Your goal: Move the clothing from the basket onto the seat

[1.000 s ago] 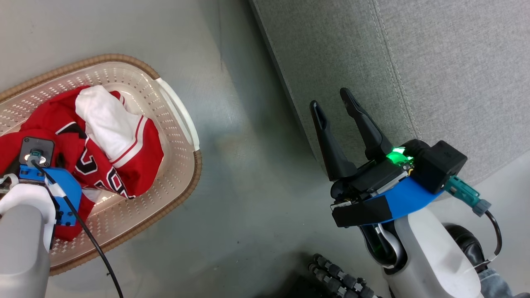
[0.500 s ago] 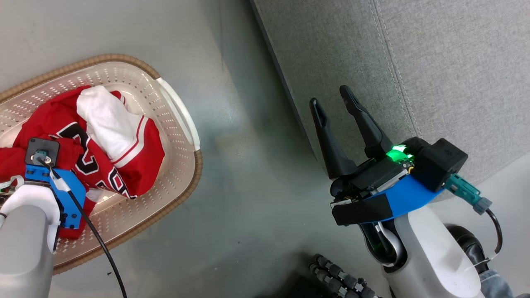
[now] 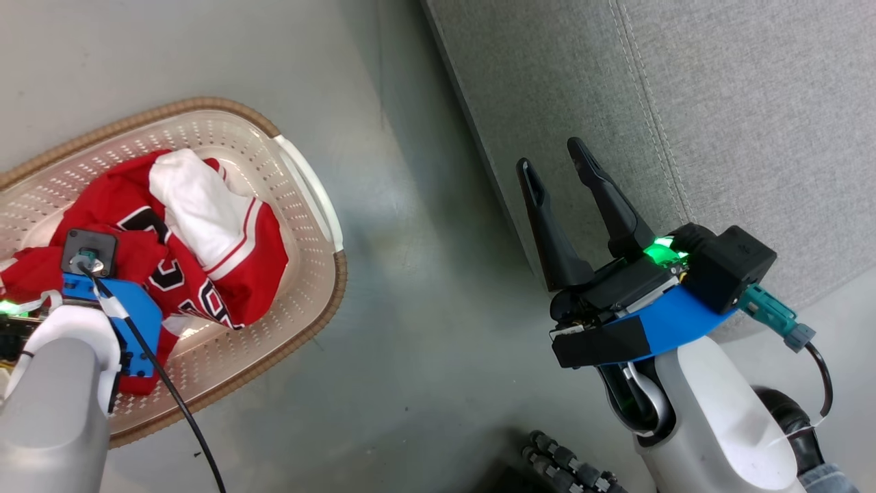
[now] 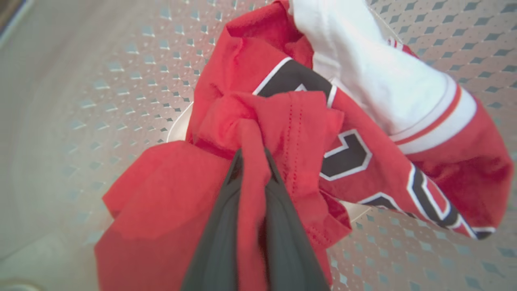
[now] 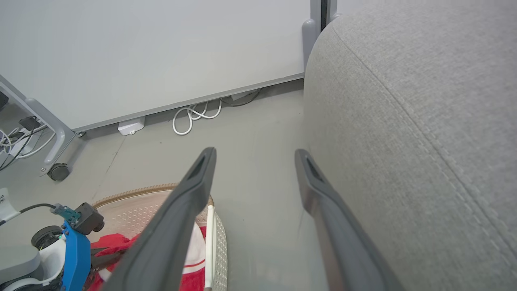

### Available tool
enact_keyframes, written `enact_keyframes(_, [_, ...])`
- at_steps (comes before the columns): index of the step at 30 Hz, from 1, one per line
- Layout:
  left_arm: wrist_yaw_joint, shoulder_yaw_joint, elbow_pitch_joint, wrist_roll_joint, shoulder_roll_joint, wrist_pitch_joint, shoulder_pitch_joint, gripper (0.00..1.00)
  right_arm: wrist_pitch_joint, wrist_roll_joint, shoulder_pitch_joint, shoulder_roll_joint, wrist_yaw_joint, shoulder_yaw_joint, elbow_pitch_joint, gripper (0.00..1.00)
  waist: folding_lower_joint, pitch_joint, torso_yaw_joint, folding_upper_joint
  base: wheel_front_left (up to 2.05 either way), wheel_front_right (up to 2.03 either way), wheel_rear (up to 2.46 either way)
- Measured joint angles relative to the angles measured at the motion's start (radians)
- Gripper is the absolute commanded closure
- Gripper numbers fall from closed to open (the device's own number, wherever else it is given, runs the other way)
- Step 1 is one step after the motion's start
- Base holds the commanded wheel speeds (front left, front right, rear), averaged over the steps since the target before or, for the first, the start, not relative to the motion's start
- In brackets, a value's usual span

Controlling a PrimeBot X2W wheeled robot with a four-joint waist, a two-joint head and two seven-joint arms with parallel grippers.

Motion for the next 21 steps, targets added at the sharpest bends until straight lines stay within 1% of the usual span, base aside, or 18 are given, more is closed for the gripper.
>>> enact_keyframes(5, [-0.017, -0.014, 0.028, -0.01, -0.031, -0.036, -0.013, 1.0, 0.0, -0.018, -0.006, 0.0, 0.0, -0.009, 0.008, 0.0, 0.0, -0.037, 0.018, 0.0, 0.0, 0.0, 0.0])
enact_keyframes(13, [-0.035, -0.032, 0.101, -0.036, -0.098, -0.1, -0.025, 1.0, 0.0, -0.06, -0.003, 0.0, 0.0, -0.022, 0.034, 0.0, 0.0, -0.126, 0.057, 0.0, 0.0, 0.0, 0.0])
enact_keyframes(16, [-0.035, -0.04, 0.137, -0.045, -0.133, -0.136, -0.025, 1.0, 0.0, -0.075, 0.007, 0.0, 0.0, -0.028, 0.05, 0.0, 0.0, -0.168, 0.074, 0.0, 0.0, 0.0, 0.0])
enact_keyframes(21, [-0.053, -0.049, 0.193, -0.07, -0.196, -0.2, -0.016, 1.0, 0.0, -0.111, 0.032, 0.001, 0.0, -0.046, 0.08, 0.0, -0.0001, -0.246, 0.106, 0.0, 0.0, 0.0, 0.0])
